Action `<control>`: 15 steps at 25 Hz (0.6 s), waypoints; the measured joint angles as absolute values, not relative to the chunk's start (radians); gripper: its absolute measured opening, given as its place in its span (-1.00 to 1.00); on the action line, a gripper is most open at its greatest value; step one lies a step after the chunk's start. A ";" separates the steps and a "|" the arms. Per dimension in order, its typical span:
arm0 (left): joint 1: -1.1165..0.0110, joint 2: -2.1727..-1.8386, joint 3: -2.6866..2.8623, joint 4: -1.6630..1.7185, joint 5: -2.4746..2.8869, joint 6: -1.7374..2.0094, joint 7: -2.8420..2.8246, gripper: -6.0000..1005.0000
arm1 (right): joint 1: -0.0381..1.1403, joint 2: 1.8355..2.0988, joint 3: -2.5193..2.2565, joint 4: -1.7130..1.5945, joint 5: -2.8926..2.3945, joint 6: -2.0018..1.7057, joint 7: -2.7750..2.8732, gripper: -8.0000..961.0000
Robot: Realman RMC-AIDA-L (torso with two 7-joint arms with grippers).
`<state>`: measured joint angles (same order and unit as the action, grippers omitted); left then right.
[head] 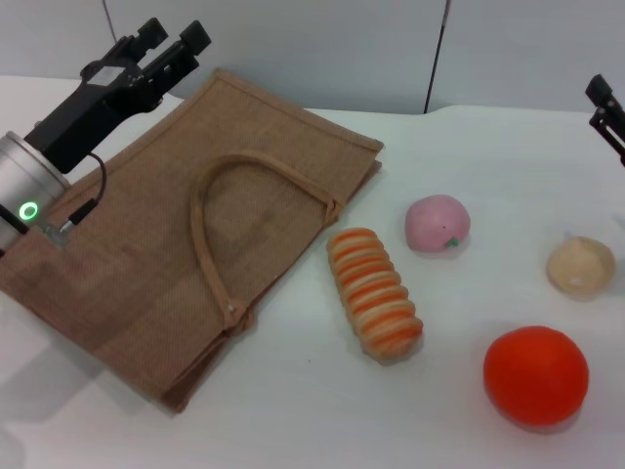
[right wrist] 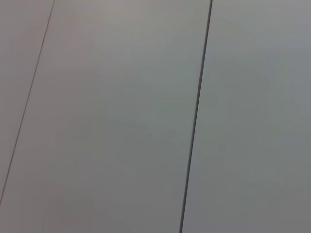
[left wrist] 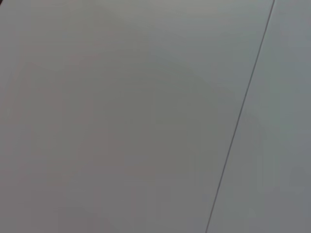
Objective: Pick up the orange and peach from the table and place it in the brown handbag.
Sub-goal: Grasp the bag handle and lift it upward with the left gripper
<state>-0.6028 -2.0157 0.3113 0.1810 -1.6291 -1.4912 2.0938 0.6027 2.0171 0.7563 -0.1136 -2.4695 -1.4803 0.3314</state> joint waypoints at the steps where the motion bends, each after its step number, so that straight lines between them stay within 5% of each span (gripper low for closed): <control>1: -0.603 -2.016 0.311 0.181 -1.629 -1.491 2.094 0.71 | 0.603 2.017 0.756 -0.113 -2.470 -1.480 0.331 0.58; 15: -0.607 -2.004 0.321 0.202 -1.610 -1.435 2.001 0.71 | 0.604 2.017 0.755 -0.114 -2.468 -1.480 0.333 0.58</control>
<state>-0.6065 -2.0041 0.3209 0.2021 -1.6099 -1.4350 2.0009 0.6043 2.0171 0.7552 -0.1135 -2.4681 -1.4804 0.3327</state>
